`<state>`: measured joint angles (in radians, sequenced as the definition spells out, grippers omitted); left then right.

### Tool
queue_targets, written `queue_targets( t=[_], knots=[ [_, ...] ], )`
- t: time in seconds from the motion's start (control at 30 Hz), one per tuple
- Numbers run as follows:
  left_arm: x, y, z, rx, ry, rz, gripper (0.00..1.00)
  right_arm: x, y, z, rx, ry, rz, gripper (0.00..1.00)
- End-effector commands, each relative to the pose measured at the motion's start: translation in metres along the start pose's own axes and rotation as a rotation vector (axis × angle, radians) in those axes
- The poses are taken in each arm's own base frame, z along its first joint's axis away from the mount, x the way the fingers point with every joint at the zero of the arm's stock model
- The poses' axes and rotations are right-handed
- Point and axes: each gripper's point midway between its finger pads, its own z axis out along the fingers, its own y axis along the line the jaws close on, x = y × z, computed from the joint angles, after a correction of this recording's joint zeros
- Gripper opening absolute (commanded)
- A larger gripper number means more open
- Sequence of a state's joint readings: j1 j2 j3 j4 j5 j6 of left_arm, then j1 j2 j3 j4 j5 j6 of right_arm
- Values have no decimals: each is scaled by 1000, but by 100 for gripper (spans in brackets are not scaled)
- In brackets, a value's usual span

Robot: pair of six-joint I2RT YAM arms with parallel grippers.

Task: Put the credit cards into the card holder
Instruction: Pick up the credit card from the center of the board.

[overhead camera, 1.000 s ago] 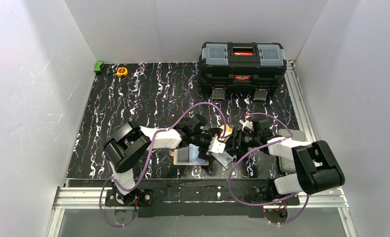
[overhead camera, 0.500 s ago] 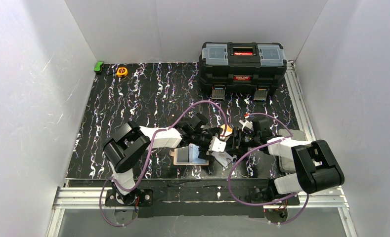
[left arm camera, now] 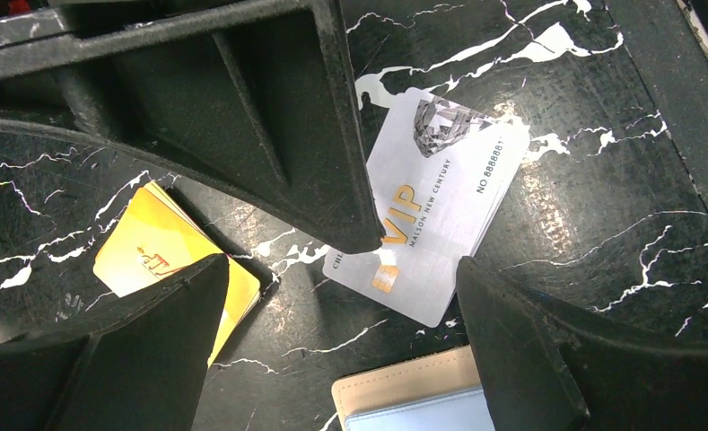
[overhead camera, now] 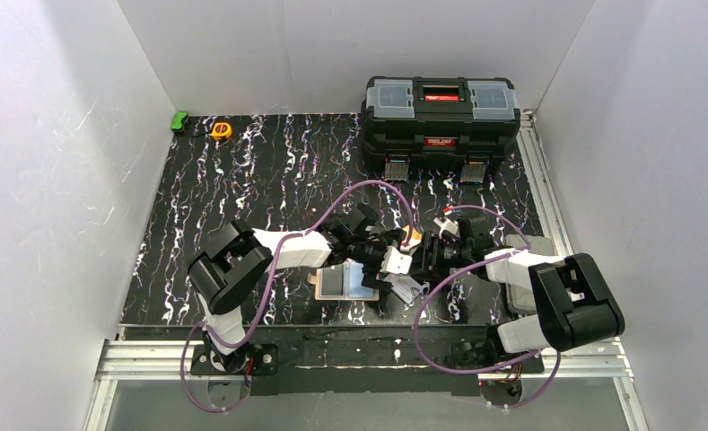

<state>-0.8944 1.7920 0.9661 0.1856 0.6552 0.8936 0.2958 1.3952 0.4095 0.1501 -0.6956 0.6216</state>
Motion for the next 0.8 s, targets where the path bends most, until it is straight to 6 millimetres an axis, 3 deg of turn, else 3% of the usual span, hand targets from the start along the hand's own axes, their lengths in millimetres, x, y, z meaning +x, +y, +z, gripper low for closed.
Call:
queue_targets(
  t=[0.0, 0.57, 0.77],
  knots=[
    [-10, -4, -1, 32, -31, 30, 98, 2, -10, 2, 41, 8, 2, 61],
    [3, -3, 8, 27, -6, 34, 98, 1, -9, 1, 39, 6, 1, 61],
    [-5, 6, 6, 11, -17, 33, 98, 2, -10, 2, 40, 11, 3, 59]
  ],
)
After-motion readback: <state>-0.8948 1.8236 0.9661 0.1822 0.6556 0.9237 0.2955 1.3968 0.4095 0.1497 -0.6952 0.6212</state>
